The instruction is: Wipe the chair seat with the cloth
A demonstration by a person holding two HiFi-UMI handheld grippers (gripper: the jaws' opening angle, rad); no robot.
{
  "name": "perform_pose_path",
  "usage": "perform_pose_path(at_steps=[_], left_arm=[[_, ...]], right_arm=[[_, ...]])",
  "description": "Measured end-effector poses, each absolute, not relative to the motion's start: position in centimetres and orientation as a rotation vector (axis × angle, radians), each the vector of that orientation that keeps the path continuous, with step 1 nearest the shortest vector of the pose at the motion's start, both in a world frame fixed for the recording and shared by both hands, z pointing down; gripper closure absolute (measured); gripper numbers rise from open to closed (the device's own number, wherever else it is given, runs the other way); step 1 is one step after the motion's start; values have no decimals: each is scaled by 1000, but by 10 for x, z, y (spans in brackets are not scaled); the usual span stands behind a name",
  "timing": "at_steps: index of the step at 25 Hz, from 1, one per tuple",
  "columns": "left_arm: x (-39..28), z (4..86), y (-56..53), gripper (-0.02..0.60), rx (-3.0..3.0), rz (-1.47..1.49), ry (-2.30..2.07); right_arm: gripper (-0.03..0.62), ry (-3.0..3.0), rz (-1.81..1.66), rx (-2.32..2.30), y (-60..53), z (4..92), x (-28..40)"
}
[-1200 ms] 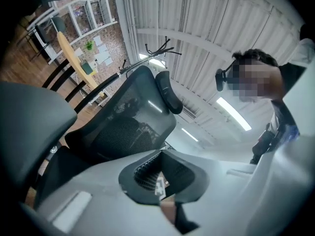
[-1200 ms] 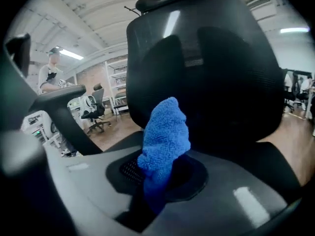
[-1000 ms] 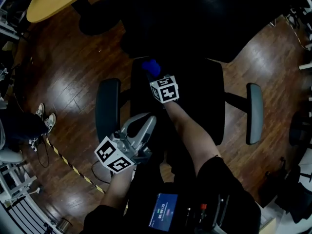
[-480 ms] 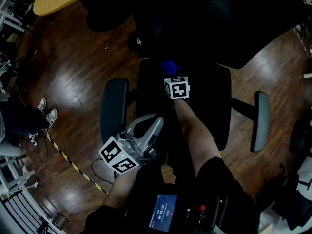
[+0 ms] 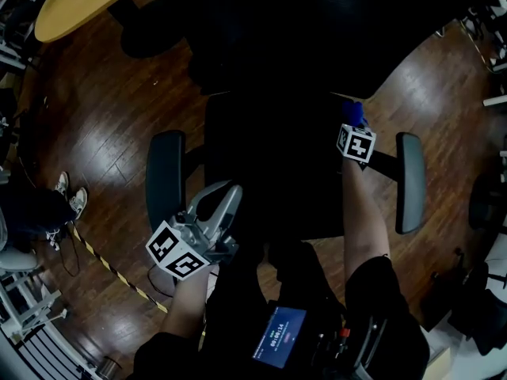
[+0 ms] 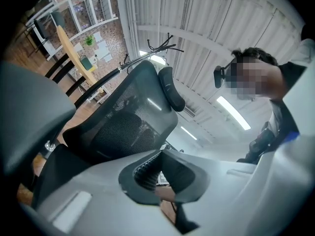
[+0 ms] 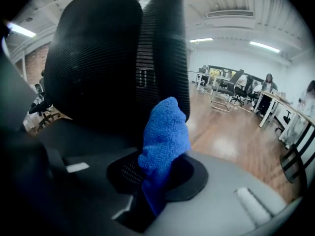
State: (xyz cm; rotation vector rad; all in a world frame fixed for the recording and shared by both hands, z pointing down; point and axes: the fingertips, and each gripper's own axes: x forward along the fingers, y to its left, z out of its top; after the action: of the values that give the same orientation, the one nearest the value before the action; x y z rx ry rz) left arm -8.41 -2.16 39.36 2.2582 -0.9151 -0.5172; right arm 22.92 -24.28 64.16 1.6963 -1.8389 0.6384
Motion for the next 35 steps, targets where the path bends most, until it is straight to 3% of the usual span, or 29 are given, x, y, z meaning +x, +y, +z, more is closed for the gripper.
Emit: perform_pose_path(at_steps=[8,18,22,29,35], left_arm=[[-75,391,-25,591,2264,-520,-904],[-83,379,-24,591,2268,-541,-917],[-83,379,-25,591,2270,-548,-919],[-85,379,-24,591,2274,-545,-919],[-85,379,-25,591,2276,-541,-925]], right_arm=[[510,-1841,587,1731,-239,634,217],[510,-2381,605,1191,-195,607,-90],[510,-2412,618,920,-152,631,-162],[508,-2416,579,924,-143,646,-158],[508,-2275,576,1097,-164,663,-68]])
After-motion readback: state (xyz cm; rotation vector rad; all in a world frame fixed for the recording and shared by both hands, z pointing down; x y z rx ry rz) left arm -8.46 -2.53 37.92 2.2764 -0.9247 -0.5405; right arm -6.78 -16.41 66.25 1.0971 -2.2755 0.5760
